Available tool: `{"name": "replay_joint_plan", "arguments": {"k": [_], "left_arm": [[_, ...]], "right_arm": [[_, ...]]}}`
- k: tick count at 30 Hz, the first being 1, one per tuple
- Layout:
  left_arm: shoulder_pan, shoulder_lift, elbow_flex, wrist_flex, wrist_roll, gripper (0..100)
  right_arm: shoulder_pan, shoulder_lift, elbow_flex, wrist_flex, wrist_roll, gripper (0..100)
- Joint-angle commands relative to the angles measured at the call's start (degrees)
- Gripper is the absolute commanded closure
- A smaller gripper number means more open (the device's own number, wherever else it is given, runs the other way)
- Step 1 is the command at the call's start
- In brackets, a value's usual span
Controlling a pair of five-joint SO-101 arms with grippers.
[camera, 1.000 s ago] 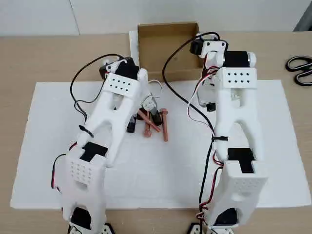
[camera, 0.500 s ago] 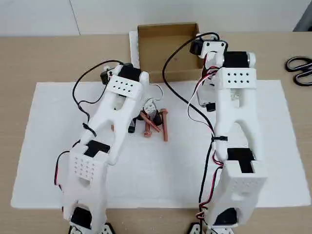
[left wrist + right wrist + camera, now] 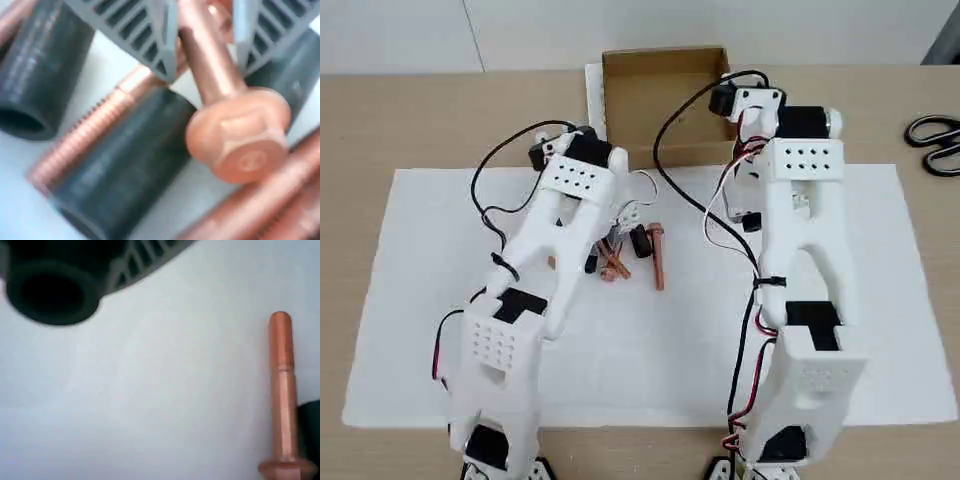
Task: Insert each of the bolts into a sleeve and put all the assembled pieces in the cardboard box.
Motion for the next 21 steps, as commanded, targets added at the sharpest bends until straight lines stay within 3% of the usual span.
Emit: {"name": "replay_joint_plan", "arguments": {"k": [1, 13, 17, 21], "left_arm": [[1.32, -0.35, -2.15, -0.97, -2.73, 97], [2.64, -0.88, -10.95, 3.43, -8.26, 99], [2.73, -2.02, -12.7, 3.52, -17.76, 99], [0.53, -11.87, -11.21, 3.6, -29.54, 99]], "right_arm": [[0.4, -0.92, -0.53, -0.31, 0.26, 99.4], [0.57, -0.92, -0.53, -0.31, 0.44, 99.4], [0.57, -0.92, -0.62, -0.31, 0.44, 99.4], [1.36, -0.92, -0.62, -0.66, 0.44, 99.4]]}}
